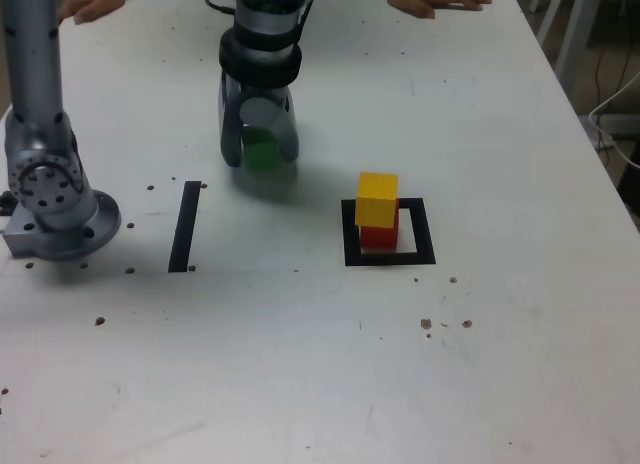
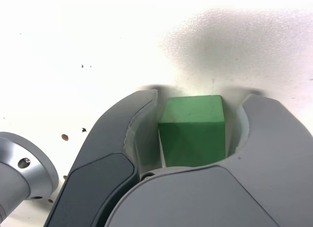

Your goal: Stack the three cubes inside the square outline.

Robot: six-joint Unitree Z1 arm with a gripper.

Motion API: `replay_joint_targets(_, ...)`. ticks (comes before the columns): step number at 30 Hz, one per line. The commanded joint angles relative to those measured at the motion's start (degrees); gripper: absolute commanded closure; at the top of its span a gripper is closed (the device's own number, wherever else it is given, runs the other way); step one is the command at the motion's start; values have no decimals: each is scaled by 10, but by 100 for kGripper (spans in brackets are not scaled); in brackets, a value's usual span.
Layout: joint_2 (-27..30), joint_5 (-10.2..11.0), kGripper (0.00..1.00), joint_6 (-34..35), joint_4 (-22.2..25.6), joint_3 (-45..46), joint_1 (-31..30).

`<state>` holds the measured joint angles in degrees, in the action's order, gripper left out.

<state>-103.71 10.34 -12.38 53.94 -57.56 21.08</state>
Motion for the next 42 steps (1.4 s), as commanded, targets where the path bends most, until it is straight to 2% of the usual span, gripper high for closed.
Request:
replay_joint_targets(1,9,1,87,1,-3,-4,-3)
replay_joint_targets(5,16,4,96,1,-5,-8,-9)
replay_joint_targets(13,33,2,97,1,18,-29,-42)
replay_joint_targets(16,50,-3,97,8,52,-59,-78)
replay_joint_targets(21,62,-6,97,30,140,-139,-146)
replay_joint_targets(24,60,-9,97,35,193,-191,-170)
replay_joint_targets(27,57,-14,97,35,222,-222,-178)
replay_joint_targets(32,45,-24,97,35,241,-247,-181)
replay_joint_targets(42,22,-46,97,37,247,-281,-199)
